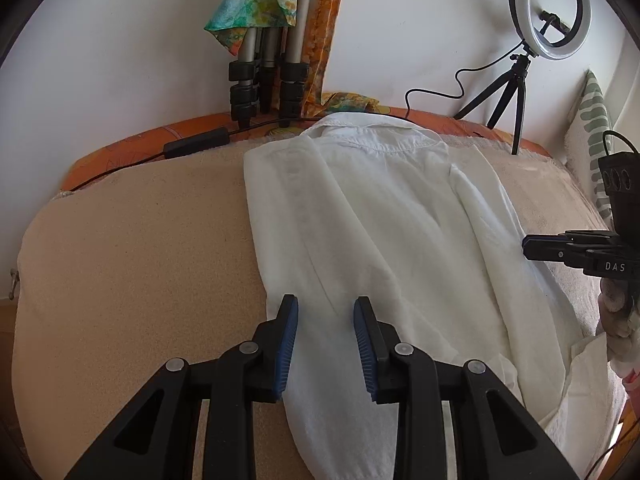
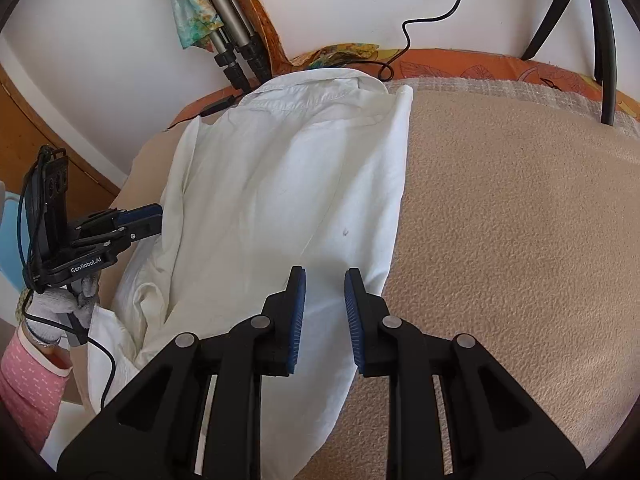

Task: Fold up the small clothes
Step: 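Release the hem and move both grippers toward the collar end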

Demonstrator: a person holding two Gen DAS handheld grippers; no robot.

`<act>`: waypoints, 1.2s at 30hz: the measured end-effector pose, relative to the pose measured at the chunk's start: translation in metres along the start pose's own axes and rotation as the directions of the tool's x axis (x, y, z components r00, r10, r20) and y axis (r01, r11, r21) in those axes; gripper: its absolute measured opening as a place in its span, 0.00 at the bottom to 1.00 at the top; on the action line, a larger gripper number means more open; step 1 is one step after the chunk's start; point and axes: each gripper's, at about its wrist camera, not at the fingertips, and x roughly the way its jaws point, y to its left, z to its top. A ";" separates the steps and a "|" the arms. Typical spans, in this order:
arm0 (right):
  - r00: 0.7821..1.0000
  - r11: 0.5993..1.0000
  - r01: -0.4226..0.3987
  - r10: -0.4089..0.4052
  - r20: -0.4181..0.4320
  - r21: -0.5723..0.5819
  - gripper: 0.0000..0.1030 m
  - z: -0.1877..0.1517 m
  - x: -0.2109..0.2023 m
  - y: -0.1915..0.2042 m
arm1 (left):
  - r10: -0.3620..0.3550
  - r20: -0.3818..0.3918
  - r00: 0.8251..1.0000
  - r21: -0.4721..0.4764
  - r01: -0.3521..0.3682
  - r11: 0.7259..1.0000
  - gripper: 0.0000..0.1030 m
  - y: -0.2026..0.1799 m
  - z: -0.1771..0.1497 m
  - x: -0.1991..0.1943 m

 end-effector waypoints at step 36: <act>0.992 0.990 0.015 -0.033 0.122 0.140 0.31 0.072 0.023 -0.078 | 0.132 0.063 0.989 -0.079 -0.127 0.989 0.57 0.042 0.063 0.027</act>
